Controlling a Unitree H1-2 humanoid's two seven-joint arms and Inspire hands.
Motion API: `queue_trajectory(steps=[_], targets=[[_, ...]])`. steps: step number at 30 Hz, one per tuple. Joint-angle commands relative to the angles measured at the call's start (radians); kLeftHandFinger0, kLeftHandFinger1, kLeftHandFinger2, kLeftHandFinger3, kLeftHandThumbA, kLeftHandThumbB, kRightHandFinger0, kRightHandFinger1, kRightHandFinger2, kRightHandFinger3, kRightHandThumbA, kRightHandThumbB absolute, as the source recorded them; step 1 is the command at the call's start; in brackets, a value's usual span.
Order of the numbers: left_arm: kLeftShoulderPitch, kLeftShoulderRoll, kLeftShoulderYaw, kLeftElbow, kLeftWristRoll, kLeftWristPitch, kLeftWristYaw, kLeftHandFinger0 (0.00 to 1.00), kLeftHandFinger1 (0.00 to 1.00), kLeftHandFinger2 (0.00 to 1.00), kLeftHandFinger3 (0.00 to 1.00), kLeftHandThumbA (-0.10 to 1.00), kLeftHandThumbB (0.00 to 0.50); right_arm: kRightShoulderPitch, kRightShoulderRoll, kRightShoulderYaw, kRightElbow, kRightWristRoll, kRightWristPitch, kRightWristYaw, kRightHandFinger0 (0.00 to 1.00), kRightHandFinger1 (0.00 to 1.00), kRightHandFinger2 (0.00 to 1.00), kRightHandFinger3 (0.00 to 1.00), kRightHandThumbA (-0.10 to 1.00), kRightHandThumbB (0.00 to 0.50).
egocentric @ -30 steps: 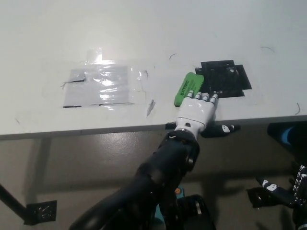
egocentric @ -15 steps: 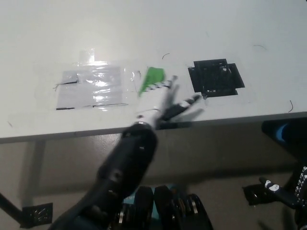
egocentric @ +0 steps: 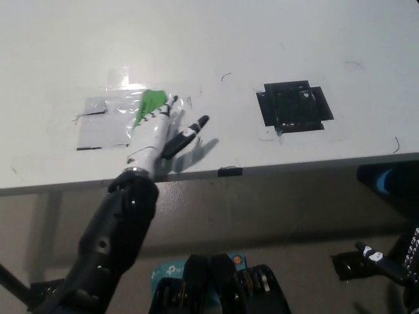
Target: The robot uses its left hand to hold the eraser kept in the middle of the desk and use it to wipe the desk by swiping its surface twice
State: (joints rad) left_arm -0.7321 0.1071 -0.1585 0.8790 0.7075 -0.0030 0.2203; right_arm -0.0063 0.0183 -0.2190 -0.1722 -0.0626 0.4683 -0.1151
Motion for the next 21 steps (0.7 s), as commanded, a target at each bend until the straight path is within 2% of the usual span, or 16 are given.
queue_trajectory(steps=[1,3,5,13,16,21], targets=[[0.269,0.112,0.043,0.177,-0.131,0.165,-0.206,1.00,1.00,1.00,1.00,1.00,0.390,-0.014,-0.008,-0.022,-0.045,0.006,0.002,-0.025,1.00,1.00,1.00,1.00,1.00,0.000],[0.271,0.120,0.030,0.185,-0.119,0.171,-0.205,1.00,1.00,1.00,1.00,1.00,0.412,-0.016,-0.010,-0.022,-0.040,0.004,0.002,-0.027,1.00,1.00,1.00,1.00,1.00,0.000],[0.288,0.128,0.047,0.196,-0.133,0.205,-0.198,1.00,1.00,1.00,1.00,1.00,0.393,-0.013,-0.006,-0.026,-0.041,0.007,-0.006,-0.029,1.00,1.00,1.00,1.00,1.00,0.000],[0.287,0.158,0.043,0.236,-0.142,0.198,-0.199,1.00,1.00,1.00,1.00,1.00,0.397,-0.006,-0.002,-0.038,-0.044,0.015,-0.011,-0.029,1.00,1.00,1.00,1.00,0.98,0.000],[0.291,0.174,0.041,0.239,-0.147,0.192,-0.207,1.00,1.00,1.00,1.00,1.00,0.425,-0.002,-0.005,-0.033,-0.051,0.008,-0.008,-0.025,1.00,1.00,1.00,1.00,0.98,0.000],[0.294,0.173,0.043,0.237,-0.151,0.215,-0.203,1.00,1.00,1.00,1.00,1.00,0.400,0.003,-0.007,-0.036,-0.048,0.008,-0.004,-0.024,1.00,1.00,1.00,1.00,0.97,0.000]])
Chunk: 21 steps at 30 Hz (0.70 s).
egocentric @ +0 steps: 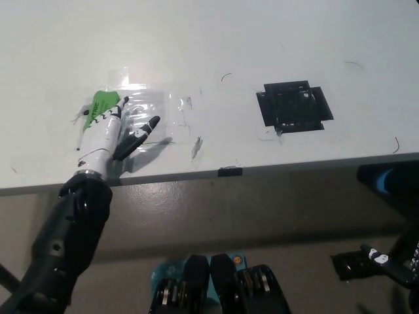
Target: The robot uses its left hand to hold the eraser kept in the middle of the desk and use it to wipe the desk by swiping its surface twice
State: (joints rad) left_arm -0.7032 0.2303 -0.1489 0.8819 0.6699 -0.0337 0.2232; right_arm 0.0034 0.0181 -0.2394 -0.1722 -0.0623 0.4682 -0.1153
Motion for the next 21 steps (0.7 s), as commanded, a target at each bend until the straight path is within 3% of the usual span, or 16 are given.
queue_trajectory(steps=[1,8,10,12,14,17,18,21], targets=[[0.273,0.047,0.040,0.222,-0.121,0.260,-0.210,1.00,1.00,1.00,1.00,1.00,0.398,-0.004,-0.004,-0.019,-0.048,0.013,-0.001,-0.023,1.00,1.00,1.00,1.00,0.97,0.000],[0.285,0.040,0.036,0.201,-0.123,0.265,-0.214,1.00,1.00,1.00,1.00,1.00,0.450,0.006,-0.007,-0.019,-0.049,0.013,0.001,-0.016,1.00,1.00,1.00,1.00,0.98,0.000],[0.291,0.036,0.013,0.165,-0.101,0.251,-0.202,1.00,1.00,1.00,1.00,1.00,0.426,0.009,-0.013,-0.013,-0.049,0.002,0.002,-0.014,1.00,1.00,1.00,1.00,0.99,0.000],[0.289,0.034,0.006,0.110,-0.093,0.257,-0.206,1.00,1.00,1.00,1.00,1.00,0.368,0.008,-0.009,-0.018,-0.048,0.009,0.002,-0.014,1.00,1.00,1.00,1.00,0.99,0.000],[0.284,0.037,-0.005,0.064,-0.084,0.213,-0.189,1.00,1.00,1.00,1.00,1.00,0.407,0.008,-0.008,-0.018,-0.049,0.012,0.002,-0.013,1.00,1.00,1.00,1.00,0.98,0.000],[0.289,0.035,0.009,-0.128,-0.093,0.165,-0.154,1.00,1.00,1.00,1.00,1.00,0.418,0.010,-0.012,-0.017,-0.053,0.003,0.002,-0.013,1.00,1.00,1.00,1.00,0.98,0.000],[0.288,0.036,0.012,-0.201,-0.095,0.177,-0.164,1.00,1.00,1.00,1.00,1.00,0.353,0.010,-0.012,-0.018,-0.051,0.005,0.002,-0.012,1.00,1.00,1.00,1.00,0.99,0.000],[0.274,0.043,0.028,-0.383,-0.106,0.128,-0.140,1.00,1.00,1.00,1.00,1.00,0.289,0.012,-0.016,-0.014,-0.048,0.000,0.002,-0.013,1.00,1.00,1.00,1.00,1.00,0.000]])
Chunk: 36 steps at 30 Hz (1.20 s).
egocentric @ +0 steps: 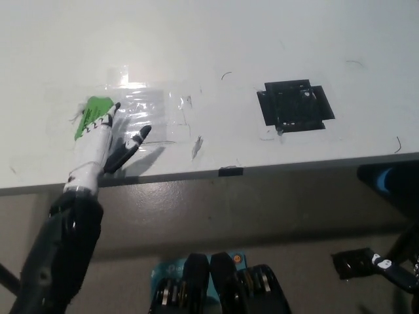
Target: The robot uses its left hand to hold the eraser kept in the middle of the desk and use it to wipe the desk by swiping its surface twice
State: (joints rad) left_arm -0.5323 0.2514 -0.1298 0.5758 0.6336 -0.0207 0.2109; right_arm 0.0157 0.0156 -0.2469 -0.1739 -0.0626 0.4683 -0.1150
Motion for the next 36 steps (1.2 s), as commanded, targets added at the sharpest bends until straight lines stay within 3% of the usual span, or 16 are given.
queue_trajectory(steps=[1,2,3,4,7,9,13,19,21,23,26,29,31,32,35,36], targets=[[0.090,0.029,0.004,-0.123,-0.053,0.091,-0.105,1.00,1.00,1.00,1.00,1.00,0.254,0.005,-0.014,-0.007,-0.048,0.002,0.002,-0.011,1.00,1.00,1.00,1.00,1.00,0.000],[0.091,0.029,0.004,-0.134,-0.052,0.092,-0.105,1.00,1.00,1.00,1.00,1.00,0.250,0.005,-0.014,-0.007,-0.048,0.002,0.002,-0.010,1.00,1.00,1.00,1.00,1.00,0.000],[0.059,0.034,0.020,-0.243,-0.057,0.104,-0.113,1.00,1.00,1.00,1.00,1.00,0.300,0.008,-0.014,-0.004,-0.045,0.005,0.002,-0.008,1.00,1.00,1.00,1.00,1.00,0.000],[0.039,0.052,0.010,-0.295,-0.028,0.092,-0.112,1.00,1.00,1.00,1.00,1.00,0.310,0.010,-0.017,-0.001,-0.045,0.002,0.002,-0.005,1.00,1.00,1.00,1.00,1.00,0.000],[-0.033,0.091,-0.004,-0.384,0.039,0.072,-0.100,1.00,1.00,1.00,1.00,1.00,0.270,0.018,-0.013,-0.004,-0.045,0.008,0.002,-0.005,1.00,1.00,1.00,1.00,1.00,0.000],[-0.057,0.098,-0.008,-0.400,0.050,0.086,-0.107,1.00,1.00,1.00,1.00,1.00,0.313,0.019,-0.011,-0.006,-0.046,0.006,0.002,-0.008,1.00,1.00,1.00,1.00,0.99,0.000],[-0.140,0.142,-0.027,-0.403,0.091,0.049,-0.091,1.00,1.00,1.00,1.00,1.00,0.258,0.026,-0.008,-0.004,-0.053,0.021,0.002,0.001,1.00,1.00,1.00,1.00,0.96,0.000],[-0.167,0.158,-0.039,-0.410,0.089,0.030,-0.078,1.00,1.00,1.00,1.00,1.00,0.369,0.037,-0.014,0.006,-0.055,0.011,0.002,0.006,1.00,1.00,1.00,1.00,0.99,0.000],[-0.142,0.152,-0.028,-0.461,0.074,0.025,-0.079,1.00,1.00,1.00,1.00,1.00,0.365,0.039,-0.017,0.010,-0.055,0.007,0.002,0.008,1.00,1.00,1.00,1.00,1.00,0.000],[-0.102,0.138,-0.017,-0.542,0.058,0.032,-0.088,1.00,1.00,1.00,1.00,1.00,0.322,0.037,-0.021,0.009,-0.056,0.013,0.002,0.011,1.00,1.00,1.00,1.00,1.00,0.000],[-0.015,0.097,0.014,-0.687,-0.008,0.057,-0.110,1.00,1.00,1.00,1.00,1.00,0.329,0.037,-0.026,0.016,-0.056,0.004,0.002,0.011,1.00,1.00,1.00,1.00,1.00,0.000],[0.109,0.022,0.028,-0.831,-0.094,0.093,-0.136,1.00,1.00,1.00,1.00,1.00,0.283,0.026,-0.030,0.007,-0.050,0.008,0.002,0.006,1.00,1.00,1.00,1.00,1.00,0.000],[0.163,-0.004,0.029,-0.883,-0.112,0.112,-0.155,1.00,1.00,1.00,1.00,1.00,0.281,0.026,-0.031,0.008,-0.048,0.003,0.002,0.003,1.00,1.00,1.00,1.00,1.00,0.000],[0.252,-0.036,0.012,-0.918,-0.129,0.065,-0.132,1.00,1.00,1.00,1.00,1.00,0.225,0.027,-0.032,0.007,-0.050,0.011,0.002,0.006,1.00,1.00,1.00,1.00,1.00,0.000],[0.407,-0.077,-0.024,-0.960,-0.119,0.055,-0.141,1.00,1.00,1.00,1.00,1.00,0.230,0.022,-0.032,0.008,-0.044,0.008,0.002,0.003,1.00,1.00,1.00,1.00,1.00,0.000],[0.454,-0.081,-0.038,-0.962,-0.100,0.047,-0.146,1.00,1.00,1.00,1.00,1.00,0.200,0.026,-0.035,0.012,-0.045,0.005,0.002,0.006,1.00,1.00,1.00,1.00,1.00,0.000]])
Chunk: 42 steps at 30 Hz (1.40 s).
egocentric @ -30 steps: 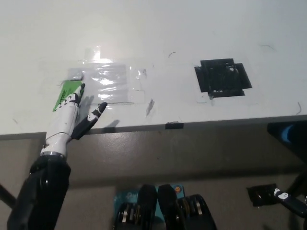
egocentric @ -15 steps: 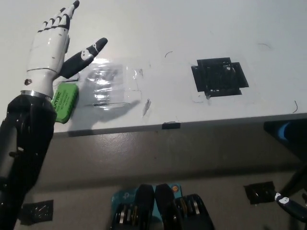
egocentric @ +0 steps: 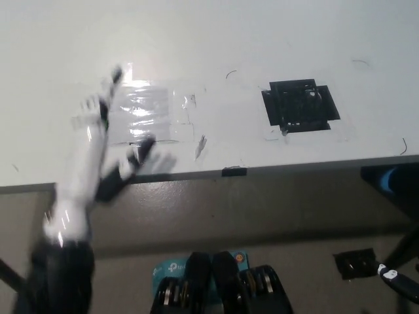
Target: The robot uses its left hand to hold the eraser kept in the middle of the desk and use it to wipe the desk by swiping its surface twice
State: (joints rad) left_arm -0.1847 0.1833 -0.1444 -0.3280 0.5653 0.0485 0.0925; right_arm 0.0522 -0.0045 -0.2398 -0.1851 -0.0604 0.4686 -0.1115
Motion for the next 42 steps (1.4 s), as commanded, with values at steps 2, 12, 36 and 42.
queue_trajectory(steps=[2,12,36,42], targets=[[0.167,-0.015,-0.038,-0.010,-0.050,-0.084,-0.011,1.00,1.00,1.00,1.00,1.00,0.100,-0.011,-0.013,0.006,-0.036,0.004,0.001,0.004,1.00,1.00,1.00,1.00,1.00,0.000],[0.319,-0.091,0.004,0.231,-0.167,-0.133,0.029,1.00,1.00,1.00,1.00,1.00,0.114,-0.006,-0.021,0.018,-0.033,-0.001,0.001,0.012,1.00,1.00,1.00,1.00,1.00,0.000],[0.242,-0.161,0.179,0.369,-0.468,0.054,-0.062,1.00,1.00,1.00,1.00,1.00,0.249,0.007,-0.019,0.023,-0.036,0.015,0.001,0.015,1.00,1.00,1.00,1.00,1.00,0.000],[0.225,-0.189,0.250,0.369,-0.542,0.059,-0.044,1.00,1.00,1.00,1.00,1.00,0.148,0.003,-0.017,0.018,-0.031,0.021,0.001,0.010,1.00,1.00,1.00,1.00,1.00,0.005]])
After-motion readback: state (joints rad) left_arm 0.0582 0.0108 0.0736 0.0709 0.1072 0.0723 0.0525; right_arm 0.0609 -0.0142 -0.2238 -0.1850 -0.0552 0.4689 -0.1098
